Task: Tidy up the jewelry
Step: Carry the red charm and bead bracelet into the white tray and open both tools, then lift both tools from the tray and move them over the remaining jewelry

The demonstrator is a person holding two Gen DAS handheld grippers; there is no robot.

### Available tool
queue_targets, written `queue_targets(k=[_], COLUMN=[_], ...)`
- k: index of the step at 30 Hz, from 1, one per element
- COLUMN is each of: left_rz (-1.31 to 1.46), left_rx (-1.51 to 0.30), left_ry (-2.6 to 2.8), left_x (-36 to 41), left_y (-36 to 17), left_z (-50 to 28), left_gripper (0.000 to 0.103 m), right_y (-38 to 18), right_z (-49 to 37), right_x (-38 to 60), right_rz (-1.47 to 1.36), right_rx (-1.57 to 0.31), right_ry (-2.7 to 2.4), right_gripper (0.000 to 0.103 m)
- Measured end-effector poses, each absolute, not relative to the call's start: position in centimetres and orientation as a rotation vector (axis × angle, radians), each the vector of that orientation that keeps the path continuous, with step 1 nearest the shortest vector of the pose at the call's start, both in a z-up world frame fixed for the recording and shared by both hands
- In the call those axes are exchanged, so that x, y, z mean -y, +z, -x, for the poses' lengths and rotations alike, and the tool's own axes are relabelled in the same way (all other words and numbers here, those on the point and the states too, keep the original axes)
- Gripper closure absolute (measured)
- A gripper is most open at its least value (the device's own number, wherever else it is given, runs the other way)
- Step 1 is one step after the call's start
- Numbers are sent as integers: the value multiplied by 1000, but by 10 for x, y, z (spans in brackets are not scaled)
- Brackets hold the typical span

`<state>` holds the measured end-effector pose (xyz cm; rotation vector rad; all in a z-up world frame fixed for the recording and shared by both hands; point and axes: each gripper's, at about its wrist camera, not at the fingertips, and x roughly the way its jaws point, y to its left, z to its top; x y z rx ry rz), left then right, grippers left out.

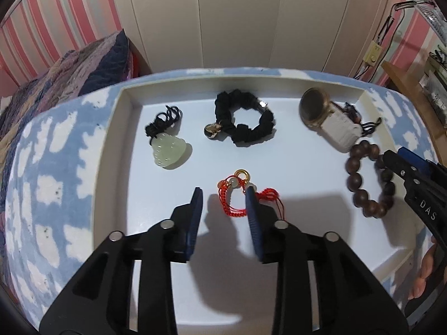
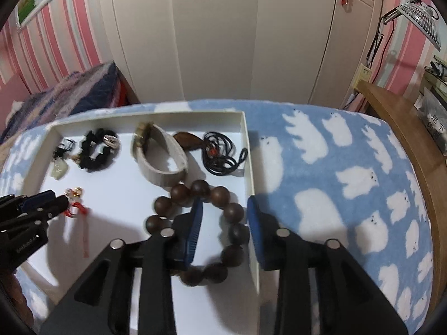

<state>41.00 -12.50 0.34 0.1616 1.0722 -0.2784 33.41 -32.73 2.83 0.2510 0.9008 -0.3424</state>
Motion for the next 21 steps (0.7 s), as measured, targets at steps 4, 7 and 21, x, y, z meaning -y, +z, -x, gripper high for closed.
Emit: queue_targets(k=[4,7,21], left_rz=[-135,-123,-148], left_rx=[-1033,-1000,-904], left_ry=[-272,-282,-289], left_x=[116,109,42], left_y=[32,57,72], left_z=[-396,-374,-210], left_gripper=[35,24,10], right_y=[57,78,81], right_z=[-310,-284,-140], right_x=[316,301,232], right_rz=[-263,-247,-193], right_rx=[-852,-812,-783], right_ry=[-334,-330,-302], right_gripper=[61,52,40])
